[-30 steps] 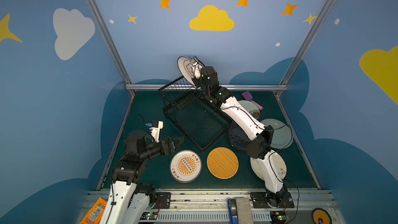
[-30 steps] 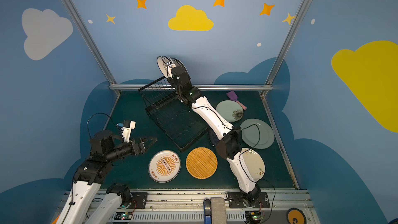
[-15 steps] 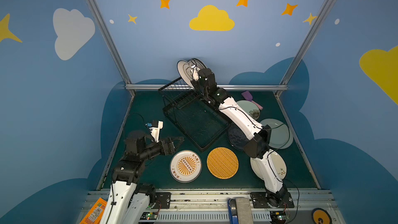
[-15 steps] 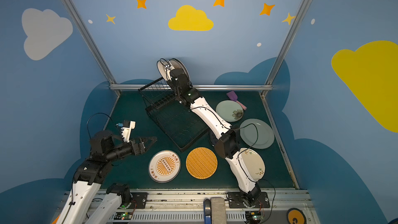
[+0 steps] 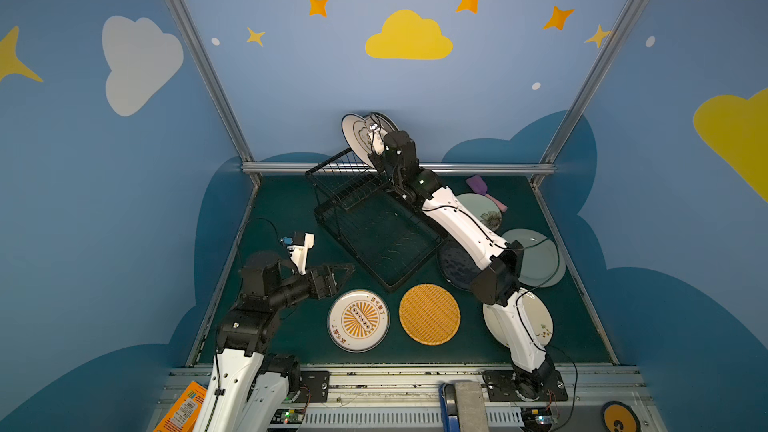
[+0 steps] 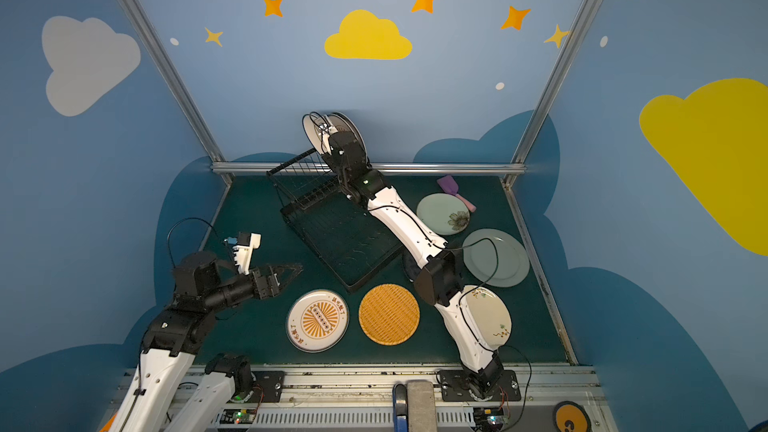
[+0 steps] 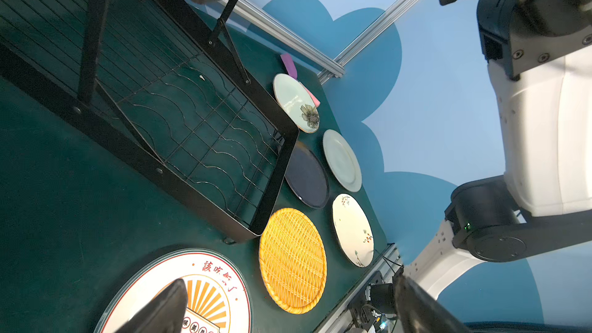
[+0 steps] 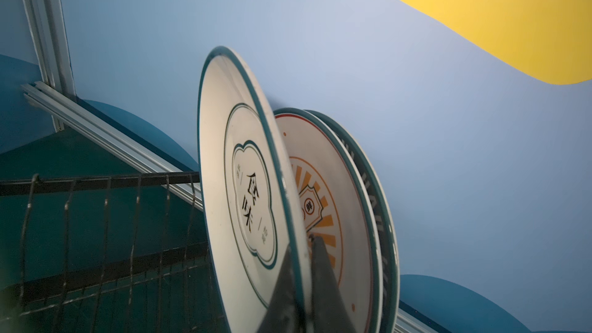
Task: Load the plates into the dish rack
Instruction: 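Lower the plate beside the orange-printed plate into the rack slot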
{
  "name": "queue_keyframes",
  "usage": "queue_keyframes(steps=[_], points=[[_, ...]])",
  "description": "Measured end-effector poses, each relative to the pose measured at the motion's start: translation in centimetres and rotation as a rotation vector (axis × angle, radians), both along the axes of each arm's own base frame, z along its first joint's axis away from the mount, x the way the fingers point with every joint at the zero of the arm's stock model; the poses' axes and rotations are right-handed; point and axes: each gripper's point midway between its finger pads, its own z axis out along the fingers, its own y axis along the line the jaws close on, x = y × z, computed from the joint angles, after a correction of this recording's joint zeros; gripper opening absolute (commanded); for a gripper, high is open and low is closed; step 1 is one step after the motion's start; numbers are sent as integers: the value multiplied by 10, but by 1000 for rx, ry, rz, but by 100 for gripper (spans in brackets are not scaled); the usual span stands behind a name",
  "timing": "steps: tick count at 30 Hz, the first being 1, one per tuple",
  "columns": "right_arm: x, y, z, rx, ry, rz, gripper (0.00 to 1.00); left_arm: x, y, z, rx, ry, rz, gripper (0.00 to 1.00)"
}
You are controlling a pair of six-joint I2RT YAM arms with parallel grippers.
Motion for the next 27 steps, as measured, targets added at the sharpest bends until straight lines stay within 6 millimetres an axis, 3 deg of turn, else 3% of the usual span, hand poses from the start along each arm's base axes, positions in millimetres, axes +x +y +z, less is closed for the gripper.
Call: queue_keyframes(steps=[17,27], points=[[0,-2,6,2,-16,-6,0,2,2,3,-8,-11,7,100],[-12,-16,43,59,-52,-8,0,2,2,5,-16,-19,-1,100]])
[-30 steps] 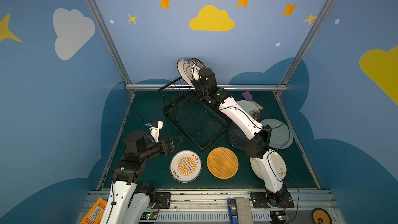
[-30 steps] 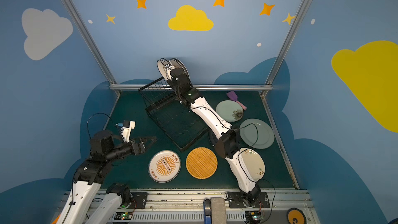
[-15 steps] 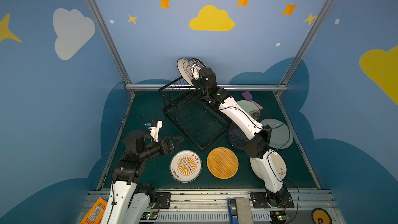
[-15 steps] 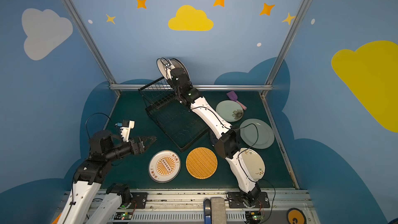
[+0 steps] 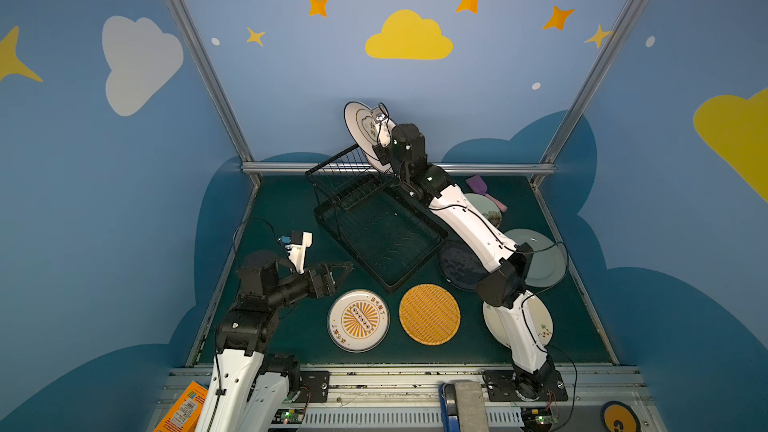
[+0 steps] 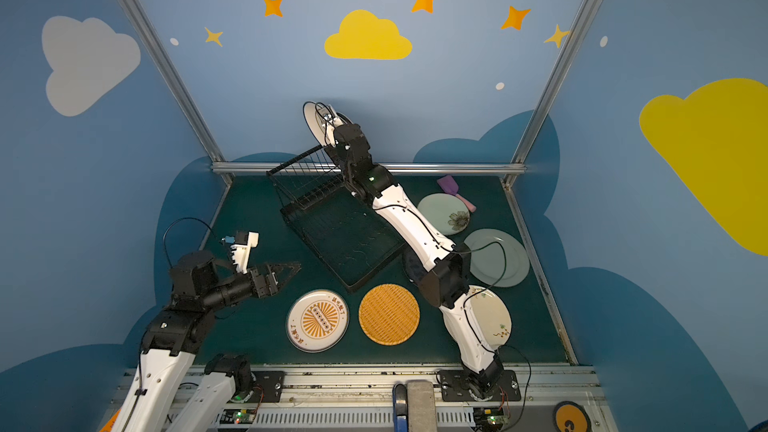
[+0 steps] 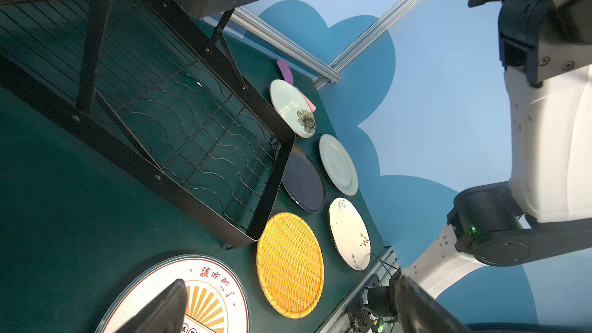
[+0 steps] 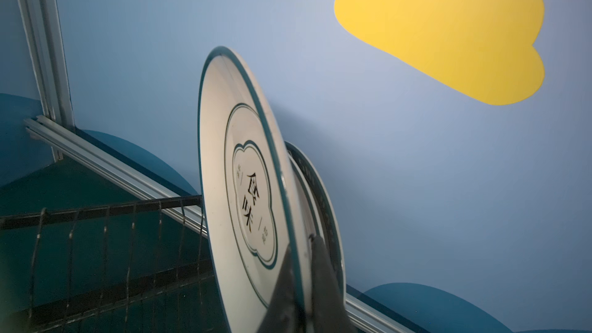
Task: Load the plates into the dish rack
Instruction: 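Lower the plate beside the orange-printed plate into the rack slot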
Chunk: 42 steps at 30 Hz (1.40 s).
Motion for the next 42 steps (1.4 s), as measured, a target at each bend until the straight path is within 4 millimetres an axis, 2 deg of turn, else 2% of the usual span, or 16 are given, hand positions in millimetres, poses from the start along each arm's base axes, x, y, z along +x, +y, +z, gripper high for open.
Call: queue_keyframes(steps=[3,13,25,42], points=[[-1,-3,6,10,-9,-2,0,0,0,1,-1,-4,0,100],[1,-4,1,1,1,-5,0,0,1,2,-2,-9,3,100],[16,-2,-31,1,67,-17,0,1,2,2,-2,-10,9,100],[21,4,-47,-4,93,-6,0,2,4,2,-6,-10,13,100]])
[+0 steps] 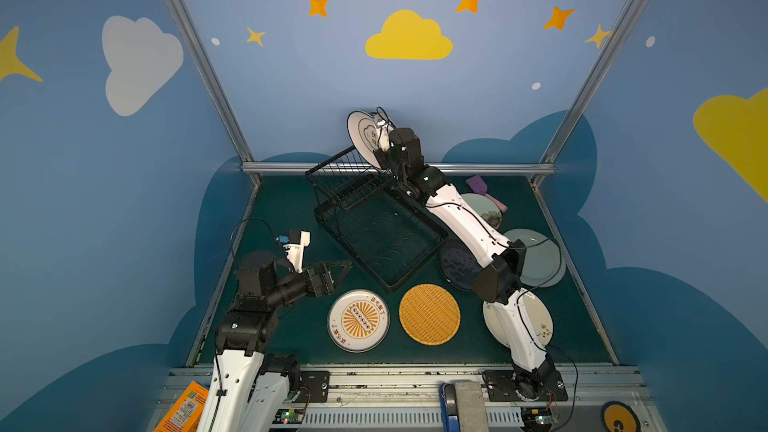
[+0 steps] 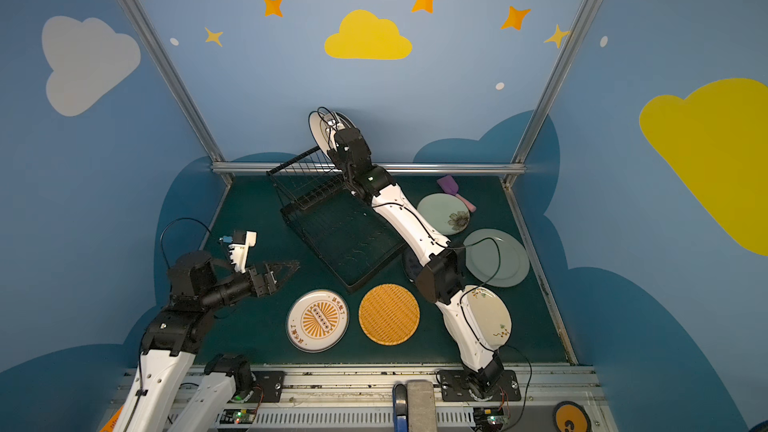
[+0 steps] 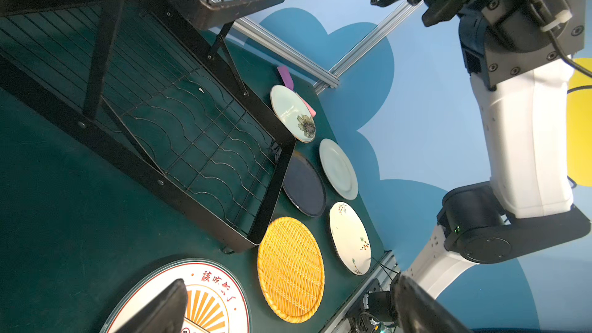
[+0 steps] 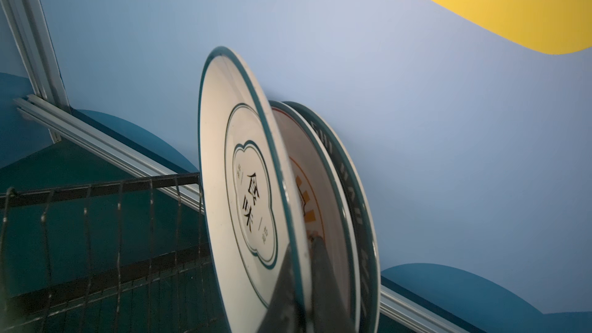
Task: Load the plates into the dish rack
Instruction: 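Lower the plate beside the orange-printed plate into the rack slot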
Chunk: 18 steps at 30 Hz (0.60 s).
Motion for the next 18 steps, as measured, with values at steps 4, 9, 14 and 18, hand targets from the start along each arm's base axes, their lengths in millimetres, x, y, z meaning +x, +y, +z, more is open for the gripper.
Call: queue_keyframes(steps=[4,9,14,18], points=[[0,2,-2,-4,5,13,0,0,0,0,-3,0,-4,100],[1,1,-2,-4,7,18,0,0,0,1,-5,-1,-4,100],[1,2,-4,-10,12,24,0,0,0,1,-5,-1,-3,100],[1,1,-6,-18,20,26,0,0,0,1,-6,-1,-3,100]])
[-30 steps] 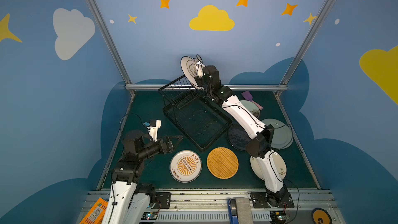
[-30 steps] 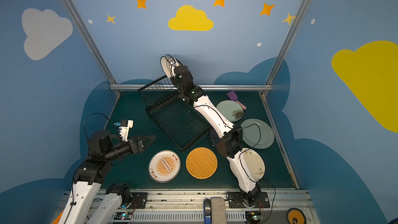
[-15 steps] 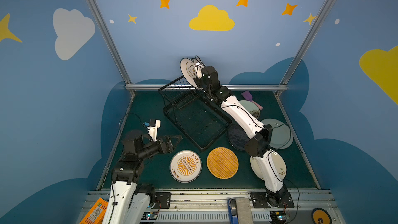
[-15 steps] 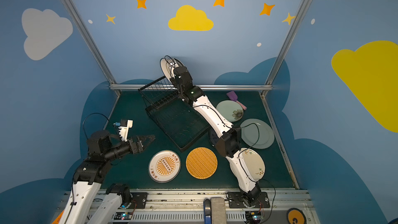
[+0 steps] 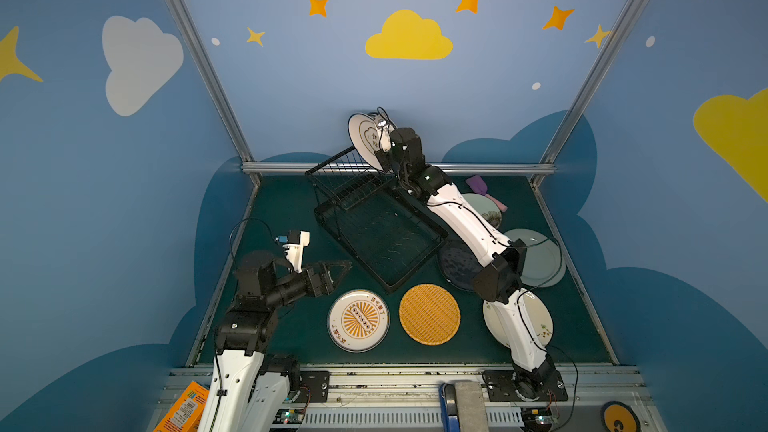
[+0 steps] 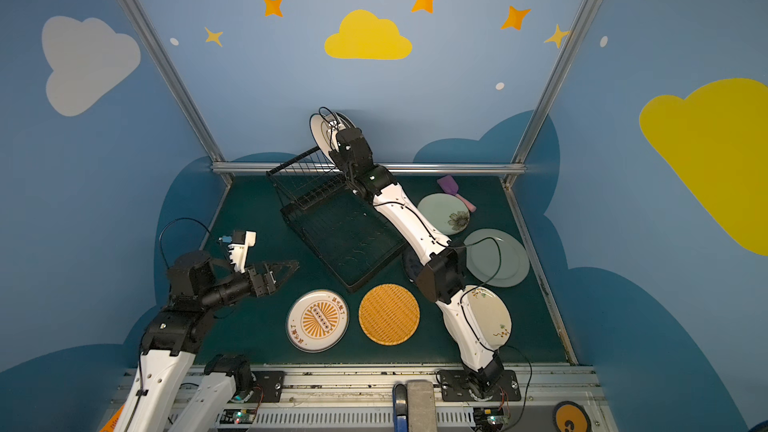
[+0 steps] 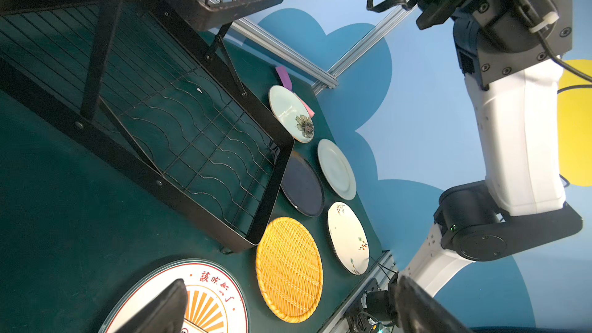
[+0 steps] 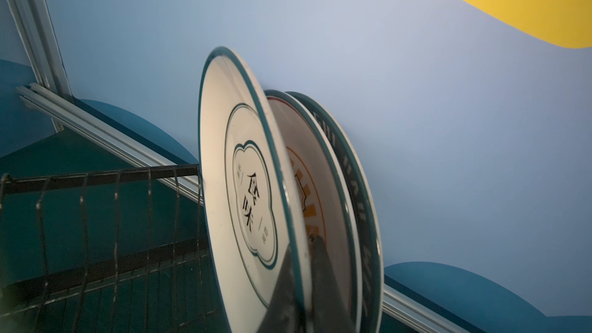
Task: Load the plates into the dish rack
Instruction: 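Lower the plate beside the orange-printed plate into the rack slot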
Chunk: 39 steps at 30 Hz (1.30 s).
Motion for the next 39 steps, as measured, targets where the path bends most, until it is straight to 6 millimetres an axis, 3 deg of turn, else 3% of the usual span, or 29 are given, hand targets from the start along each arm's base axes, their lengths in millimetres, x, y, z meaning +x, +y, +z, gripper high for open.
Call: queue_keyframes(steps=[22,32,39], points=[[4,3,-16,5,38,11,0,1,2,1,0,-6,8,100],[1,10,-15,13,41,44,23,2,2,1,0,-6,11,100],[-2,13,-15,16,42,55,31,2,3,1,0,-7,16,100]])
